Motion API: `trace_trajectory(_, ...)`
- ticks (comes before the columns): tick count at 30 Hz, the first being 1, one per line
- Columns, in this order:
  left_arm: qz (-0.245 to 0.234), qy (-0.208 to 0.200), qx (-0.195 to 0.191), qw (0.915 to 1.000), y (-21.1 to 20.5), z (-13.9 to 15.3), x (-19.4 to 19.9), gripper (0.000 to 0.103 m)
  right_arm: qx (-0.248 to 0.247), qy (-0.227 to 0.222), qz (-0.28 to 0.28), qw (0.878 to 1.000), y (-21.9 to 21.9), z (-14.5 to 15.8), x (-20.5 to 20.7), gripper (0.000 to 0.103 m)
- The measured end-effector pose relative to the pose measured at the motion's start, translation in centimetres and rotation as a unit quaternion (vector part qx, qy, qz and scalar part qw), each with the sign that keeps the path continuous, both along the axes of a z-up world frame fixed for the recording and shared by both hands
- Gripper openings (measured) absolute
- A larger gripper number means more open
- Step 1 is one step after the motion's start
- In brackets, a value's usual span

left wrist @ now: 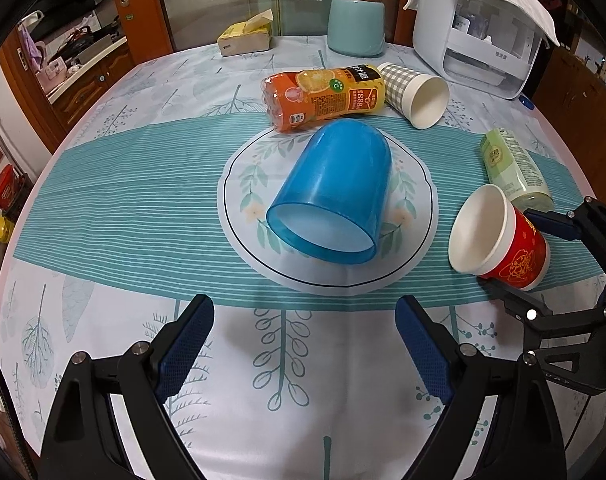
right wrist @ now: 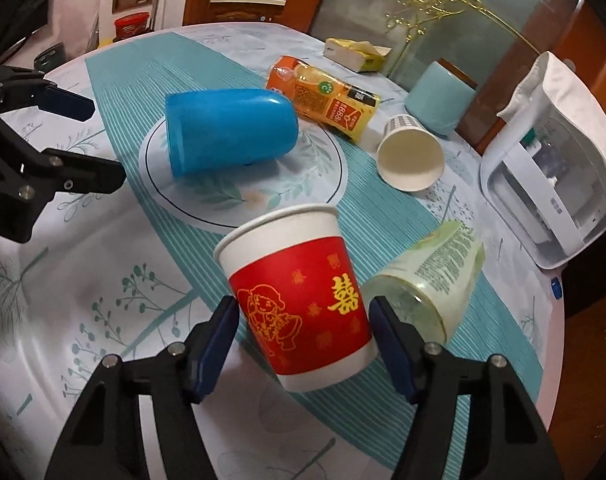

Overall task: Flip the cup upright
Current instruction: 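Close the right gripper around the red paper cup's body, then lift the red cup with the right gripper and rotate it rim up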

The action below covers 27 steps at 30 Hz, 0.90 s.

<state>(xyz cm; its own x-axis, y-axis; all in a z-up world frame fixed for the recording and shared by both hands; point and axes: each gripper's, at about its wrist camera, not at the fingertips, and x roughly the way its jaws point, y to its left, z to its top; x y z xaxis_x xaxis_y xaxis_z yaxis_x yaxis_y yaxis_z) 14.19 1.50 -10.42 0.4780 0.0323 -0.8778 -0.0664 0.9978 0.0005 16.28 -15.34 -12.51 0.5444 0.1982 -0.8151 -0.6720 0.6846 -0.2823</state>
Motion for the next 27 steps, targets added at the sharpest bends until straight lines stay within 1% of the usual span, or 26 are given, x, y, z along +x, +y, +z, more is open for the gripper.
trace_trajectory(3,0.000,0.001,0.000,1.0000,0.1,-0.1,0.1,0.091,0.010,0.007,-0.009,1.000,0.1,0.1,0.4,0.066)
trace_trajectory(5,0.001,0.001,0.000,1.0000,0.1,0.0,-0.1,0.091,0.023,0.019,-0.026,0.999,-0.1,0.3,0.7,0.065)
trace_trajectory(7,0.001,0.001,-0.002,1.0000,0.2,0.0,-0.2,0.091,0.047,0.043,-0.050,0.997,-0.4,0.5,1.2,0.065)
trace_trajectory(9,0.002,0.000,-0.003,1.0000,0.3,0.0,-0.5,0.091,0.080,0.072,-0.081,0.991,-1.0,0.8,1.6,0.064)
trace_trajectory(11,0.003,-0.001,-0.003,1.0000,0.4,0.1,-0.7,0.091,0.104,0.091,-0.108,0.985,-1.4,1.0,1.7,0.064)
trace_trajectory(17,0.003,-0.006,-0.002,1.0000,0.3,0.9,-1.8,0.091,0.152,0.116,-0.160,0.968,-1.8,2.0,0.3,0.064)
trace_trajectory(23,-0.005,-0.020,0.007,0.9998,-0.2,2.3,-3.7,0.091,0.203,0.137,-0.218,0.945,-2.6,3.5,-1.4,0.064)
trace_trajectory(25,-0.006,-0.021,0.006,0.9997,-0.1,2.7,-4.5,0.091,0.222,0.148,-0.235,0.935,-2.8,3.9,-2.0,0.064)
trace_trajectory(27,-0.006,-0.020,0.005,0.9998,-0.1,2.9,-5.2,0.091,0.245,0.162,-0.253,0.922,-3.0,4.2,-2.7,0.064)
